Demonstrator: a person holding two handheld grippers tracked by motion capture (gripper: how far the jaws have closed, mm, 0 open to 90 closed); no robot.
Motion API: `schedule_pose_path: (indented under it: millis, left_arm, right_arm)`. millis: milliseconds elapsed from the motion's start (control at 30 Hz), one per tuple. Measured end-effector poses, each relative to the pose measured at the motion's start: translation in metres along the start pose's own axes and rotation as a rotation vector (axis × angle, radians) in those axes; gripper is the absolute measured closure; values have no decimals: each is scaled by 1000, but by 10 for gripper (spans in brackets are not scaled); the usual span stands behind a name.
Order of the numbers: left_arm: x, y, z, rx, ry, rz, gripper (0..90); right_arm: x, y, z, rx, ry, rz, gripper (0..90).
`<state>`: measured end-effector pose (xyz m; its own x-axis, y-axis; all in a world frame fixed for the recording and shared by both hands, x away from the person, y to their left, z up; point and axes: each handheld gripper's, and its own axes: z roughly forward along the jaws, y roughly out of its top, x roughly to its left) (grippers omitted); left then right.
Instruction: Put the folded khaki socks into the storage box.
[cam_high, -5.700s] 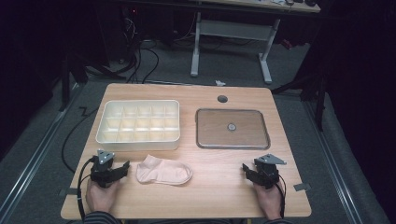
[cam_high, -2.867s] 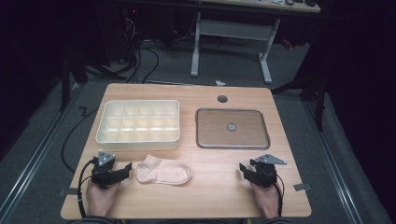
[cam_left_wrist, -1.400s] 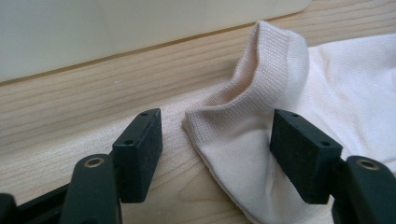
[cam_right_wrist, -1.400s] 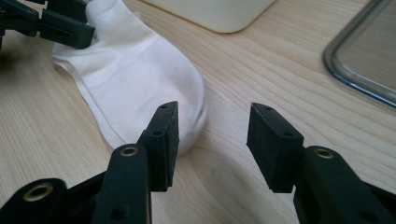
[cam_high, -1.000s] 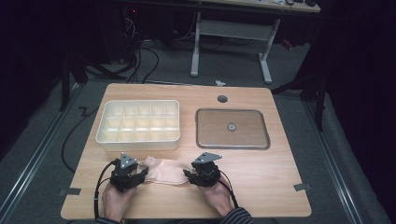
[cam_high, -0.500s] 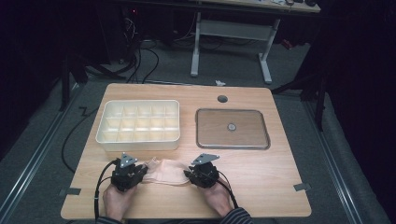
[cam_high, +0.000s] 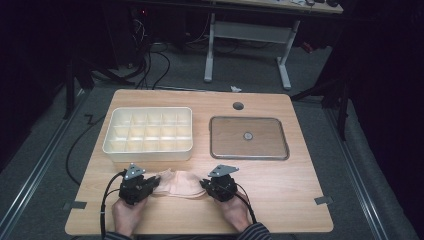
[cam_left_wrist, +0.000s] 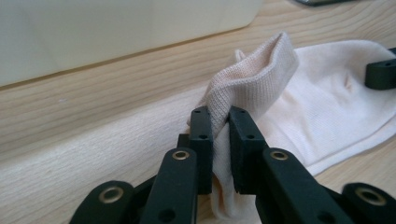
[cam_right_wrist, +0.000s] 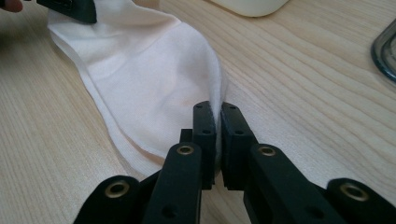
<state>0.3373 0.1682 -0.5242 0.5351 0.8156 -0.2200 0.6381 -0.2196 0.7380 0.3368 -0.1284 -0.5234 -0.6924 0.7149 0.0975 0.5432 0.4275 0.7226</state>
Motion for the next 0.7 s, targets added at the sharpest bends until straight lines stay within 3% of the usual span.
schedule_pose_path:
  millis: [467,700]
  left_arm:
    - [-17,10,5,-20,-41,11,814]
    - [-23,12,12,-7,-58,20,815]
  right_arm:
    - [-13,-5,-15,-12,-12,18,861]
    - [-19,-8,-22,-24,-29,35,861]
